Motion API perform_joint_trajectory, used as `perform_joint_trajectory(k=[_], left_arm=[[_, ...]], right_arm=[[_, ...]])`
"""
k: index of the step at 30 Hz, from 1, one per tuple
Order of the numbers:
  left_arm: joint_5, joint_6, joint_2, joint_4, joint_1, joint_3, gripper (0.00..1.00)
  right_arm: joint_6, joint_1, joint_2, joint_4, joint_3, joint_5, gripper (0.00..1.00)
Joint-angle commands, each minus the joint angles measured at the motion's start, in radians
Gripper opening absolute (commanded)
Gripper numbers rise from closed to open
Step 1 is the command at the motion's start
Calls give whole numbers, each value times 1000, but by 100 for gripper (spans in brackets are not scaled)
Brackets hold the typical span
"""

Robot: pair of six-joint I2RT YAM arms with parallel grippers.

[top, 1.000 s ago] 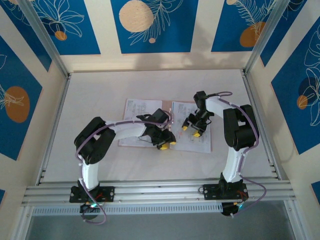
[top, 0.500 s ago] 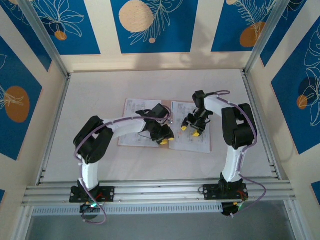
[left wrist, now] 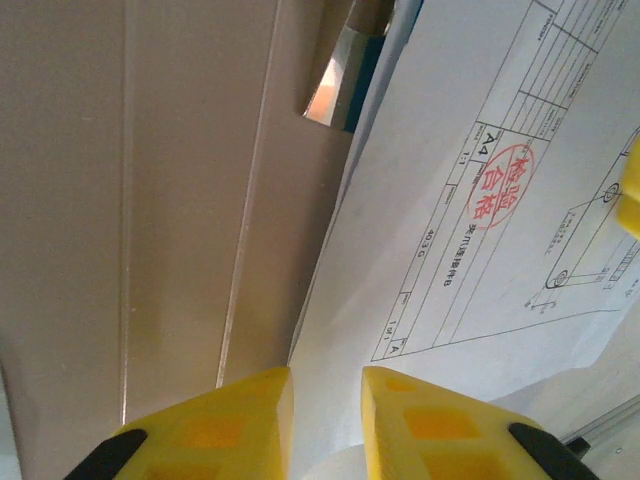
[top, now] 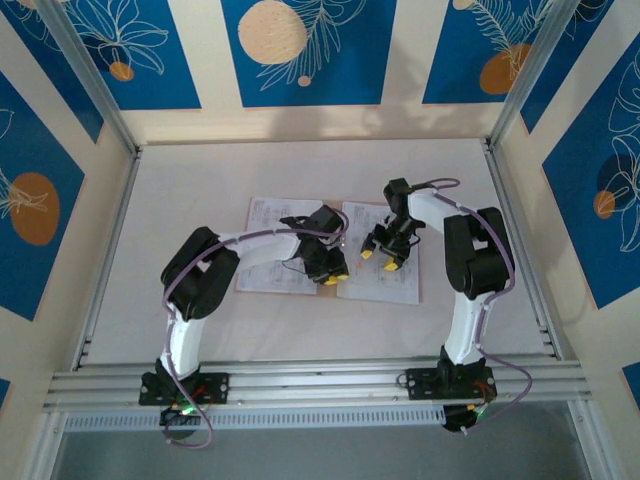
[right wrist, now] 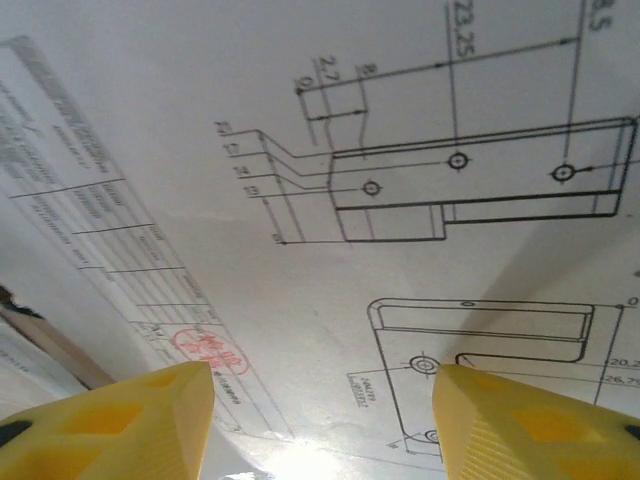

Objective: Put the files into the folder

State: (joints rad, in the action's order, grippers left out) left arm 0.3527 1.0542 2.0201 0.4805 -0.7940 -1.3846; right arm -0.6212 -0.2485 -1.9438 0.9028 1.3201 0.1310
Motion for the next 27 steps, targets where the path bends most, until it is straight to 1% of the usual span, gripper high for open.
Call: perform_joint_trajectory(k=[1,5,16,21,27], left_arm=[[-16,-20,13,19,12,-7,23],[-18,-20,4,18,11,-2,23],[-18,-13,-9,9,11,7,24],[-21,-8,-19,7,12,15,24],[-25,-4,-45,9,10,35,25]], right_arm=[[-19,1,68,15,47,13,61],[-33,13,48,12,88,6,61],[-56,70,-148,18,253,-31,59],[-47,69,-196,20,278,-17,59],[-43,64,-214,17,280,-8,59]])
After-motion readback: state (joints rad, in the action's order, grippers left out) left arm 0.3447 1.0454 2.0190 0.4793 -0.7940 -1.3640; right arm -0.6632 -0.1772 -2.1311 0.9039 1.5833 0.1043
